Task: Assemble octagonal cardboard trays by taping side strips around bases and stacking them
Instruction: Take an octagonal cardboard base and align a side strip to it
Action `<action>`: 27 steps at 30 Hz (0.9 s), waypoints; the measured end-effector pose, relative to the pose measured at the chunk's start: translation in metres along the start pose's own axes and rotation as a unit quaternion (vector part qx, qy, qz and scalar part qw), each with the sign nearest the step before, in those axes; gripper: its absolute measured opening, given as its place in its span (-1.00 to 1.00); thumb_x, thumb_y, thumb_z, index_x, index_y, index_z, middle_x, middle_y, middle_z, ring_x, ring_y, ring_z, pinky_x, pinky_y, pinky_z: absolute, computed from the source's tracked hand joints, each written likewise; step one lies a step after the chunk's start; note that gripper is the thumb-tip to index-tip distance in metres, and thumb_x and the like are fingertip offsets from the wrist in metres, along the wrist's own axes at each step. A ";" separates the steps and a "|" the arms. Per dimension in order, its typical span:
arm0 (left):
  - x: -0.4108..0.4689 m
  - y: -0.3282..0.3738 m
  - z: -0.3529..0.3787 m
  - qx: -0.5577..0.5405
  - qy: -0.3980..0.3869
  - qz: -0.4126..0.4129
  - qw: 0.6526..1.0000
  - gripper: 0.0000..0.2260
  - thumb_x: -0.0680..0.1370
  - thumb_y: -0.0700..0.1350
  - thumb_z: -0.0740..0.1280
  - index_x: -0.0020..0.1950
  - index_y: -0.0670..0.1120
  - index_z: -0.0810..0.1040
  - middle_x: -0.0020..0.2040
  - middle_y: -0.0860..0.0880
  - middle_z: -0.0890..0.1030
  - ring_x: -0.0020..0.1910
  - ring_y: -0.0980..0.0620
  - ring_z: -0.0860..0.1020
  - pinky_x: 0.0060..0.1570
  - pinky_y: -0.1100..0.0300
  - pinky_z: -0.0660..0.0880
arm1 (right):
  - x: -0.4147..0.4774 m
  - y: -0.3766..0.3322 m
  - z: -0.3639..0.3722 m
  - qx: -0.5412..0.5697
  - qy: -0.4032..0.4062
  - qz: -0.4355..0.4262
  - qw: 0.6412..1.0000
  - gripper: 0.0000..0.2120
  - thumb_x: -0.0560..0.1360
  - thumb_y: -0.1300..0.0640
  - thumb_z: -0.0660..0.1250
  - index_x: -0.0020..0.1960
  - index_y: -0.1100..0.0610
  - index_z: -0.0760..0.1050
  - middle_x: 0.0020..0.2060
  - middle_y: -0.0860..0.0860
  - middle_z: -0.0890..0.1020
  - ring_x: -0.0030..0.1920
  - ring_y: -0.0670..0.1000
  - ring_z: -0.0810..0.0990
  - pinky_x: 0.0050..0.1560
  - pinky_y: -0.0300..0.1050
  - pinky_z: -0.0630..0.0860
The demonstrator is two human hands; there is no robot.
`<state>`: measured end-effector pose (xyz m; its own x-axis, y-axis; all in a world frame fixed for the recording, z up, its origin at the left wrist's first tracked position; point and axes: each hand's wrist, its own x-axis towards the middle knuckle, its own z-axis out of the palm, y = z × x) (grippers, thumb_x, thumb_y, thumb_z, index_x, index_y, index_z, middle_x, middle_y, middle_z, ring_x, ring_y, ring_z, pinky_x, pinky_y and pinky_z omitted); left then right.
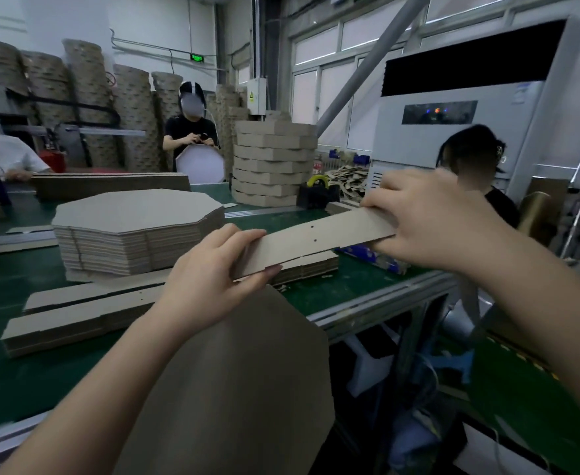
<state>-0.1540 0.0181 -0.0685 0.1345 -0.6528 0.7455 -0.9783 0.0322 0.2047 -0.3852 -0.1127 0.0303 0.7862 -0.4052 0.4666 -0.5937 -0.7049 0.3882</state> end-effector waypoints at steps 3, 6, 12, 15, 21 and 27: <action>-0.006 0.004 0.007 -0.019 -0.013 -0.016 1.000 -0.55 0.50 0.28 0.23 0.26 0.06 0.51 -0.07 0.17 0.46 -0.08 0.13 0.45 -0.19 0.17 0.38 | -0.010 0.002 0.033 0.109 -0.046 0.012 0.993 -0.50 0.36 -0.36 0.17 0.19 -0.14 0.48 0.02 -0.13 0.54 0.05 -0.01 0.52 0.01 0.00 0.50; -0.012 0.006 0.012 -0.002 -0.032 -0.031 0.999 -0.61 0.52 0.17 0.29 0.29 0.06 0.50 -0.02 0.13 0.49 -0.01 0.06 0.49 -0.13 0.10 0.44 | -0.016 -0.003 0.076 0.293 -0.109 0.029 0.949 -0.57 0.39 -0.28 0.36 0.20 -0.16 0.46 0.04 -0.22 0.52 0.05 -0.12 0.52 0.02 -0.10 0.52; -0.017 0.014 0.024 0.075 -0.049 -0.017 0.996 -0.60 0.51 0.11 0.32 0.32 0.02 0.52 -0.04 0.02 0.53 -0.03 -0.06 0.52 -0.23 0.16 0.33 | -0.020 -0.040 0.127 0.522 -0.156 0.034 0.838 -0.30 0.20 -0.39 0.45 0.26 -0.43 0.24 0.12 -0.27 0.43 0.18 -0.16 0.47 0.11 -0.20 0.47; -0.018 0.014 0.027 0.112 -0.065 0.002 0.992 -0.58 0.50 0.12 0.33 0.32 0.00 0.53 -0.03 -0.03 0.54 -0.04 -0.11 0.54 -0.21 0.12 0.38 | -0.013 -0.063 0.131 0.616 -0.108 0.005 0.781 -0.29 0.19 -0.41 0.47 0.28 -0.43 0.29 0.20 -0.30 0.46 0.26 -0.19 0.46 0.23 -0.13 0.45; -0.029 0.005 0.024 0.086 -0.095 0.016 0.992 -0.56 0.43 0.06 0.44 0.29 -0.02 0.56 -0.08 -0.05 0.56 -0.09 -0.13 0.54 -0.22 0.04 0.47 | 0.000 -0.089 0.128 0.656 -0.032 -0.003 0.754 -0.64 0.37 -0.14 0.48 0.15 -0.15 0.58 0.05 -0.21 0.63 0.11 -0.21 0.56 0.15 -0.26 0.48; -0.049 -0.046 -0.004 0.113 -0.162 -0.242 0.950 -0.35 0.40 0.25 0.39 0.42 0.07 0.33 0.24 -0.01 0.45 0.20 -0.06 0.42 0.20 0.01 0.40 | 0.005 -0.083 0.140 0.665 -0.027 0.057 0.744 -0.65 0.30 -0.21 0.41 0.07 -0.20 0.58 0.03 -0.33 0.61 0.13 -0.32 0.52 0.14 -0.33 0.42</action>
<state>-0.1148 0.0520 -0.1118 0.5580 -0.7496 0.3560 -0.8276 -0.4713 0.3048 -0.3078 -0.1379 -0.1106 0.7713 -0.5037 0.3890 0.0095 -0.6020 -0.7984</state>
